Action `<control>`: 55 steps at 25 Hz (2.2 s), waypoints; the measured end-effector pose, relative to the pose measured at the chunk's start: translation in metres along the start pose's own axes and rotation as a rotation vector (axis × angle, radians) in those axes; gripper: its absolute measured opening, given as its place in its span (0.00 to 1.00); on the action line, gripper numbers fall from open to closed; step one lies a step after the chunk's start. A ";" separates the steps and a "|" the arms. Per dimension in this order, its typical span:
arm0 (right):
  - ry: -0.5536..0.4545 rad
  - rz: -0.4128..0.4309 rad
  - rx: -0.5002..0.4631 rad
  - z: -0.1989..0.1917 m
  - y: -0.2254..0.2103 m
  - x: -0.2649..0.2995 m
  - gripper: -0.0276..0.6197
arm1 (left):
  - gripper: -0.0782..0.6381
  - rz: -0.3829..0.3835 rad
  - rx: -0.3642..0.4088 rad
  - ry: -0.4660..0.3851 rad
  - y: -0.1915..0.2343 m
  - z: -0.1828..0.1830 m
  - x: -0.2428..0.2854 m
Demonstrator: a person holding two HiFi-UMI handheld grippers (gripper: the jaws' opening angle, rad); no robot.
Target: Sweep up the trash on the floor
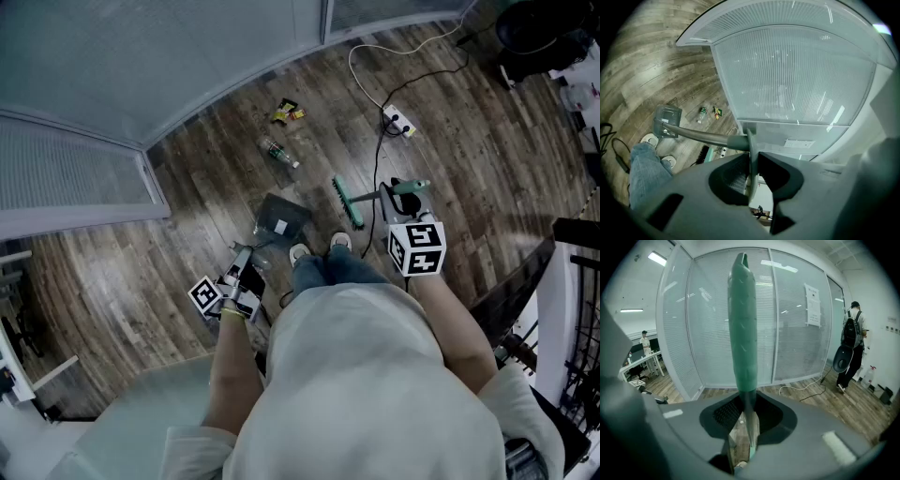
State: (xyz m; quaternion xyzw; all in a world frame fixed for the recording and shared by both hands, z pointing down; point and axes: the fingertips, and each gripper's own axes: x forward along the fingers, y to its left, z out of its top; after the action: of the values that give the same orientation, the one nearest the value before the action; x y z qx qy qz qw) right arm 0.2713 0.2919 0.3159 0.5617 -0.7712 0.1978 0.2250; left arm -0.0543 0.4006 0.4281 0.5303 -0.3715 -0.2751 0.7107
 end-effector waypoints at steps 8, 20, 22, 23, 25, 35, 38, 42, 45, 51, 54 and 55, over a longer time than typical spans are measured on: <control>-0.001 -0.007 0.002 -0.001 0.005 -0.003 0.18 | 0.20 0.003 0.006 0.029 0.001 0.000 -0.003; -0.019 -0.040 0.010 0.005 0.026 0.000 0.19 | 0.21 -0.038 0.035 0.098 -0.014 0.022 0.004; -0.023 -0.055 0.017 0.007 0.029 0.003 0.19 | 0.20 -0.052 0.044 0.104 -0.019 0.032 0.008; -0.025 -0.063 0.022 0.008 0.030 0.004 0.19 | 0.20 -0.058 0.049 0.108 -0.021 0.038 0.010; -0.027 -0.076 0.027 0.011 0.033 0.008 0.19 | 0.20 -0.067 0.060 0.123 -0.027 0.048 0.014; -0.012 -0.100 0.040 0.026 0.038 0.038 0.19 | 0.21 -0.092 0.090 0.239 -0.047 0.078 0.034; -0.021 -0.097 0.044 0.025 0.039 0.029 0.19 | 0.21 -0.105 0.102 0.258 -0.053 0.069 0.028; -0.024 -0.086 0.045 0.031 0.035 0.043 0.19 | 0.20 -0.156 0.103 0.226 -0.065 0.079 0.039; -0.019 -0.076 0.044 0.038 0.025 0.057 0.19 | 0.20 -0.174 0.107 0.204 -0.074 0.089 0.053; -0.014 -0.059 0.030 0.061 0.008 0.090 0.19 | 0.20 -0.169 0.115 0.167 -0.086 0.115 0.083; -0.012 -0.053 0.025 0.074 -0.004 0.105 0.19 | 0.20 -0.168 0.116 0.146 -0.092 0.126 0.101; -0.012 -0.050 0.021 0.079 -0.007 0.112 0.19 | 0.20 -0.168 0.117 0.142 -0.095 0.130 0.108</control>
State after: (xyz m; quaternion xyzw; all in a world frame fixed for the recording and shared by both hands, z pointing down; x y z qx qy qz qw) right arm 0.2386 0.1589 0.3150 0.5842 -0.7561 0.1971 0.2194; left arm -0.0989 0.2169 0.3838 0.6185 -0.2899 -0.2732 0.6774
